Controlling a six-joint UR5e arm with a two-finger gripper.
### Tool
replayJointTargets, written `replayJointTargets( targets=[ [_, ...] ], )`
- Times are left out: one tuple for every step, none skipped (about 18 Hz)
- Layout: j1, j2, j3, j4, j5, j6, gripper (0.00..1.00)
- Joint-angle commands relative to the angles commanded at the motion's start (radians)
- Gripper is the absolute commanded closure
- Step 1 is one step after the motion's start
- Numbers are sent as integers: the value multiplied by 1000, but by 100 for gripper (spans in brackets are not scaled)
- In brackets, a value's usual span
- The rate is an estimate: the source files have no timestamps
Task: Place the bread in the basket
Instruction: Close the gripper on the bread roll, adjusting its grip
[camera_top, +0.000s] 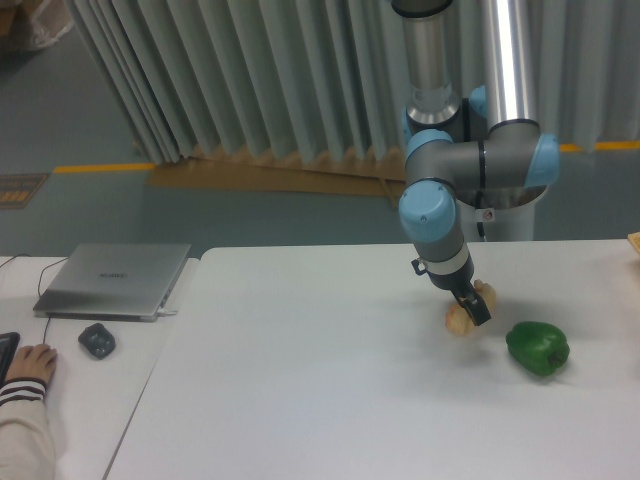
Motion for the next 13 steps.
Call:
replayJointTargets(
  targets=[
    [0,-2,0,0,8,2,0],
    [0,0,0,0,8,2,0],
    [2,2,2,0,8,2,0],
    [2,3,2,0,8,3,0],
    [2,5,2,0,8,5,0],
    [2,5,2,-2,9,6,3],
    [0,5,2,-2,14,8,17],
    [0,6,2,-2,14,8,33],
    [0,6,2,-2,15,8,38],
    [0,8,2,-2,17,8,46],
    [-2,8,2,-2,26,8,46],
    [-9,8,2,-2,37,6,51],
    [-14,6,2,-2,40,6,53]
  ],
)
